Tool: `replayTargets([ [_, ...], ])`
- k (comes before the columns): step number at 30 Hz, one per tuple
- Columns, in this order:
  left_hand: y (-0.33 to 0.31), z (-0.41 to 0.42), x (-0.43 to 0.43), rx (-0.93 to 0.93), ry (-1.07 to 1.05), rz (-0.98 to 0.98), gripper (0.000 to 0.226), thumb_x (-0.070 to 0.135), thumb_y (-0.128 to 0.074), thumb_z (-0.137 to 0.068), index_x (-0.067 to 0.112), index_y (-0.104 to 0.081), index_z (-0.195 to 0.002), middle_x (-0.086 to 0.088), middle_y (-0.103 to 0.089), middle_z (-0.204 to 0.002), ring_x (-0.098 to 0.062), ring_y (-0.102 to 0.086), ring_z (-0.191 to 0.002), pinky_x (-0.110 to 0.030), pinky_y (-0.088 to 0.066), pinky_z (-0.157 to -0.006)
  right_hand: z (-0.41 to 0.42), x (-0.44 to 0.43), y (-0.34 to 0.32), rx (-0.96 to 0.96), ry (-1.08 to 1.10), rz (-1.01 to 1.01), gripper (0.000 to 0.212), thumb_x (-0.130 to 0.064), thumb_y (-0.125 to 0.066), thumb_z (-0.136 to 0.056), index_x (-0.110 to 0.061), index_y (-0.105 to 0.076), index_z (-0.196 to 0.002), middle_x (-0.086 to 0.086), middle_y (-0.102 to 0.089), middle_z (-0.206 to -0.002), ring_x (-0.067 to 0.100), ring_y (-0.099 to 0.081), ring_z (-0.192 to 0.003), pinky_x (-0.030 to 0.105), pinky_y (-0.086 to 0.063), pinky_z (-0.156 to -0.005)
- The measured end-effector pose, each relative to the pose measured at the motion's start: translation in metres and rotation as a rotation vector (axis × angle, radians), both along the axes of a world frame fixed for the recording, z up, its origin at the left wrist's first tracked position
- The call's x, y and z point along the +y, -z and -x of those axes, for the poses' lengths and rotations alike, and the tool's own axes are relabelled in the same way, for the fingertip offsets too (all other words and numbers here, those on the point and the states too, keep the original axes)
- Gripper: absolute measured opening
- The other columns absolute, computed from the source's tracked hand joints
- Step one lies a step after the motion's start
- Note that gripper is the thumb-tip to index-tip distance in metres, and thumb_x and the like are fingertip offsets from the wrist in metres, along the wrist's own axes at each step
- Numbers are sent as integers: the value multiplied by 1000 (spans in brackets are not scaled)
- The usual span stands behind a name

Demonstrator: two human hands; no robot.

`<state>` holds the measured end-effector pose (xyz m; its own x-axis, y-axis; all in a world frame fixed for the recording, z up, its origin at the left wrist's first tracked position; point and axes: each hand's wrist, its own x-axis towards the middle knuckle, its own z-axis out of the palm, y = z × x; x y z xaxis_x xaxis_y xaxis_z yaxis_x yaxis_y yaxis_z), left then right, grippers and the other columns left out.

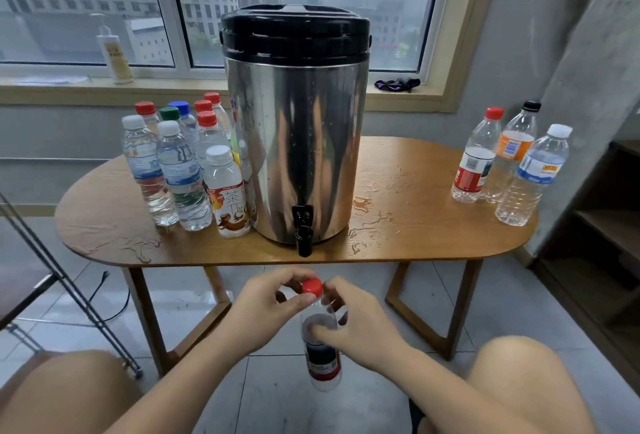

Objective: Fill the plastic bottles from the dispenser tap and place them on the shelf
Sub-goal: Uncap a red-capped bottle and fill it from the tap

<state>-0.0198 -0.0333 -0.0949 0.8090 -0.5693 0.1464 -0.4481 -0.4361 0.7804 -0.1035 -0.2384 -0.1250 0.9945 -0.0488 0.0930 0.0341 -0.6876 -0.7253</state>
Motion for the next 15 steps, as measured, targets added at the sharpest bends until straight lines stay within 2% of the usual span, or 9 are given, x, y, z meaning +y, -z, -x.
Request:
replayTargets([
  [4, 1, -1, 1, 28, 32, 29, 42, 33, -75, -101, 49, -65, -138, 33, -66, -123, 6, -61, -122, -27, -54, -100, 1, 0, 3, 48, -25, -48, 65, -64, -78, -83, -50, -50, -141, -27, -60, -128, -2, -58, -120, 27, -55, -99],
  [6, 2, -3, 3, 66, 61, 42, 40, 33, -73, -104, 50, -66, -139, 27, -65, -122, 1, -63, -121, -30, -55, -102, 0, 1, 3, 93, -44, -103, 61, -59, -78, -84, -50, -53, -139, -26, -65, -125, -2, -61, -117, 28, -56, -100],
  [9, 1, -10, 8, 69, 75, -12, 27, 35, -74, -103, 50, -72, -126, 23, -66, -116, -3, -65, -114, -33, -57, -97, -1, 2, 4, 109, -57, -90, 56, -63, -78, -82, -45, -60, -132, -21, -70, -113, 2, -66, -107, 29, -59, -94],
  [13, 1, -15, 8, 24, -12, -37, 13, 42, -79, -97, 44, -73, -108, 21, -71, -104, 0, -66, -103, -26, -56, -86, -2, 2, 5, 75, -29, -40, 67, -66, -82, -82, -42, -61, -141, -23, -69, -117, 1, -65, -109, 27, -57, -96],
  [15, 1, -15, 5, 21, -83, -36, 13, 49, -80, -93, 40, -73, -99, 17, -72, -96, -2, -67, -94, -25, -55, -79, -2, 4, 6, 15, 2, 15, 71, -69, -80, -79, -42, -61, -142, -24, -68, -118, 1, -63, -111, 28, -57, -97],
])
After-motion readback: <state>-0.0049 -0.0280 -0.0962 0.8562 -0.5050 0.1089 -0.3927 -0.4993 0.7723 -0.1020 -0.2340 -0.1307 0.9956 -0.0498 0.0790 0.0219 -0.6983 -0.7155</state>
